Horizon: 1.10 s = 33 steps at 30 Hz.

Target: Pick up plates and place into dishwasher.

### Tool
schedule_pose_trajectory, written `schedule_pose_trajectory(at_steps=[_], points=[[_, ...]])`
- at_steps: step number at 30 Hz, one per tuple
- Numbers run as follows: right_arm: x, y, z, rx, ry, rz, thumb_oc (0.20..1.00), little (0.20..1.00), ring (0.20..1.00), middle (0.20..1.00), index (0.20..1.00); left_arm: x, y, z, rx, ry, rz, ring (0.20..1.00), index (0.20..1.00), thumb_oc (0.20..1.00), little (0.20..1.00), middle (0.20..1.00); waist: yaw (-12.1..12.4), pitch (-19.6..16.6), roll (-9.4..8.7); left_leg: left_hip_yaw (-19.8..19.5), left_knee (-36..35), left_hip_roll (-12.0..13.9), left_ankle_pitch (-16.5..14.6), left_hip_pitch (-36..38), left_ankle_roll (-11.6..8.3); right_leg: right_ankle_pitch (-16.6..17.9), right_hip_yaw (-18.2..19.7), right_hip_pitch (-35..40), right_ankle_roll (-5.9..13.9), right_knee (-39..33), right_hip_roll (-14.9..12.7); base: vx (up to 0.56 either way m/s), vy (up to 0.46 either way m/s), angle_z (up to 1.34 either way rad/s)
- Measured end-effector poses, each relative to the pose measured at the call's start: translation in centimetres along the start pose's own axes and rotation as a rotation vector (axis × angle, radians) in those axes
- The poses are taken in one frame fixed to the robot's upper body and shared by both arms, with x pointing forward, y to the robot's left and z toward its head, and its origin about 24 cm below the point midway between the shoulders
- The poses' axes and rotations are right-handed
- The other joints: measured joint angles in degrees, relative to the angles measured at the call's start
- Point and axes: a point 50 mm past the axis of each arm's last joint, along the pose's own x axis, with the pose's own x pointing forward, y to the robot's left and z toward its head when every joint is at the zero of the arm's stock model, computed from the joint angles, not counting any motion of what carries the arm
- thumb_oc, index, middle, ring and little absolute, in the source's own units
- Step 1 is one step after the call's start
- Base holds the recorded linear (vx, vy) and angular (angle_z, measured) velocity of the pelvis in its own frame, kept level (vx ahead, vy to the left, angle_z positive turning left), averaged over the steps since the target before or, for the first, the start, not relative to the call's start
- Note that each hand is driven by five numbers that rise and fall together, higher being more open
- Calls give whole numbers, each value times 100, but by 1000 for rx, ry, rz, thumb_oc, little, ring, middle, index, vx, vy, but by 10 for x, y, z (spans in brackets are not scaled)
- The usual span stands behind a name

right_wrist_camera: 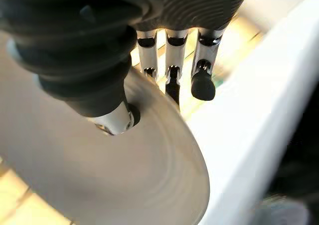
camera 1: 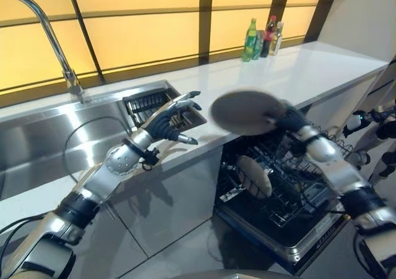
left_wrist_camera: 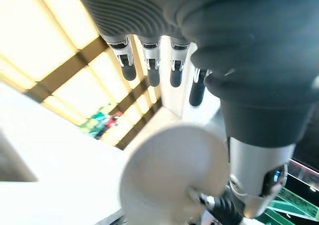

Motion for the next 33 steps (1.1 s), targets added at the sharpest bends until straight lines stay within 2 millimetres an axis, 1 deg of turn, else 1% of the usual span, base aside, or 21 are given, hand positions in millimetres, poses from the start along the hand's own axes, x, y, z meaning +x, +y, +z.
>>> schedule_pose_trajectory(at_steps=[1,3,6,10,12,16,20,22,24,27,29,33], points=[[-3,-14,-9,-23,41,-54,200,200,200,200,200,-4,3,-3,-3,19,17,1000,1000,1000,1000,1000,2,68,-4,6,1,0,0,4,0,-1,5,-21,-2,0,0,-5,-34,-6],[-8,-33,-21,-57,96,-136,200,200,200,200,200,-10,7,-8,-9,54,37,1000,1000,1000,1000,1000,-16,217,5,51,1,11,0,-5,0,6,20,-51,7,0,7,0,-37,-12],[-21,-49,-38,-83,172,-223,200,200,200,200,200,-20,2,-13,-23,93,34,1000,1000,1000,1000,1000,-33,309,35,92,1,22,-12,-1,-10,6,41,-62,7,-1,20,-12,-32,-9],[-31,-54,-58,-106,276,-285,200,200,200,200,200,-25,11,-15,-39,107,83,1000,1000,1000,1000,1000,-18,485,38,106,2,29,-22,-6,-16,2,53,-71,2,-2,27,-13,-22,-1],[-33,-55,-62,-112,307,-308,200,200,200,200,200,-26,15,-15,-33,106,98,1000,1000,1000,1000,1000,-11,545,66,105,2,25,-22,-8,-16,2,50,-69,2,-2,23,-50,-30,2],[-36,-57,-71,-125,367,-332,200,200,200,200,200,-25,16,-12,-54,92,109,1000,1000,1000,1000,1000,2,596,111,101,2,16,-21,-105,-15,1,35,-141,2,-2,9,-83,-41,2],[-31,-60,-78,-157,446,-341,200,200,200,200,200,-22,18,-6,-100,58,125,1000,1000,1000,1000,1000,2,726,183,118,4,2,38,-345,18,57,31,-402,74,-1,-9,-140,-26,-3],[-25,-61,-79,-172,484,-335,200,200,200,200,200,-18,20,0,-103,30,129,1000,1000,1000,1000,1000,-1,893,233,126,6,-3,58,-405,18,82,22,-471,107,-1,-14,-119,-38,-3],[-19,-58,-78,-192,508,-312,200,200,200,200,200,-16,23,4,-115,10,139,1000,1000,1000,1000,1000,6,1028,299,124,7,-2,73,-484,6,83,-4,-545,108,-1,-16,-93,-44,2],[-10,-58,-76,-204,537,-294,200,200,200,200,200,-11,27,9,-120,-18,156,1000,1000,1000,1000,1000,38,1200,425,118,9,-2,92,-586,-14,94,-27,-631,101,1,-16,-60,-31,3],[-6,-60,-75,-204,551,-289,200,200,200,200,200,-5,31,16,-112,-54,167,1000,1000,1000,1000,1000,133,1327,525,123,11,-3,91,-605,-14,124,-30,-654,64,30,-13,-51,-13,1],[3,-62,-74,-181,594,-276,200,200,200,200,200,4,40,24,-93,-96,204,1000,1000,1000,1000,1000,178,1458,652,102,12,-10,85,-661,-20,136,-94,-685,42,30,-26,-52,-5,7]])
